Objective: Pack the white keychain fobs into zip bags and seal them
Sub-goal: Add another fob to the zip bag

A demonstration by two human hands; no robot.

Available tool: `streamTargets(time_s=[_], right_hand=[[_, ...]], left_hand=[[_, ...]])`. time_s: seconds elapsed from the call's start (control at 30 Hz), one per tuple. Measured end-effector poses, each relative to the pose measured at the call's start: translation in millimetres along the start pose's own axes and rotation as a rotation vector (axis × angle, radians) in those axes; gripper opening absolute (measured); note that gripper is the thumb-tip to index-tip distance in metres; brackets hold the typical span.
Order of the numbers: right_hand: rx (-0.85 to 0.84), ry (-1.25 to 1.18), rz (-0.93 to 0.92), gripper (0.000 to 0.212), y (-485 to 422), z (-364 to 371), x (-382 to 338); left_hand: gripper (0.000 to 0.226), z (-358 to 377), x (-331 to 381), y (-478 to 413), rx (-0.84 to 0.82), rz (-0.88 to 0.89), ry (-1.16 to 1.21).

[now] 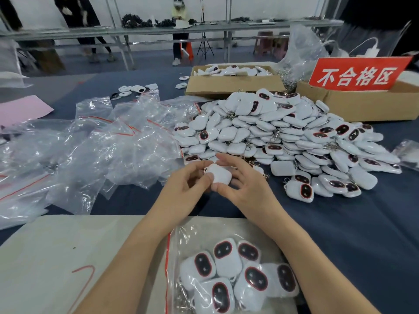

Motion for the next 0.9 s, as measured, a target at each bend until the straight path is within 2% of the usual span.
streamTargets(time_s=[0.17,0.3,0.4,0.53,0.67,0.77,0.9], right_hand=[[0.035,-0.012,0.128,0.047,-4.7,-3.9,4.8],[0.076,-0.267,0.212,0.038,-7.6,-8.2,4.4],[0.051,-0.456,0.251,0.031,-8.4,-12.5,5.5],[0.016,-0.478,0.229,0.021,-10.5,-11.6,5.7],[-0.012,-0.475,0.217,0.025,-11.3,-11.3,4.2],[-0.055,-0.445,0.206,0.025,-9.5,-11.3,3.9],[-0.063,-0.409,0.192,0.027,-7.2,-11.1,0.3]], left_hand=[[0.022,-1.8,-2.3,-0.8,0.047,0.006,0.127],[0.027,-1.4,-4.7,1.2,0.072,0.078,0.022],[0.029,1.3,-3.1,1.4,0.065,0.177,-0.158],[0.026,4.6,-0.7,4.0,0.020,0.227,-0.187],[0.011,7.8,-0.8,4.6,0.085,0.136,-0.054],[0.016,6.3,-2.8,0.0,0.123,0.093,-0.006],[0.015,3.6,-5.7,-3.7,0.067,0.064,-0.017]])
Point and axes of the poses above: each hand's wrist, its own y-axis away from the middle knuckle, its own z-axis out of the palm, x = y × z, the point moved 1 cm from there along -y, towards the middle knuckle, and after that the axes turned 1 degree about -x, right-handed, at the moved point
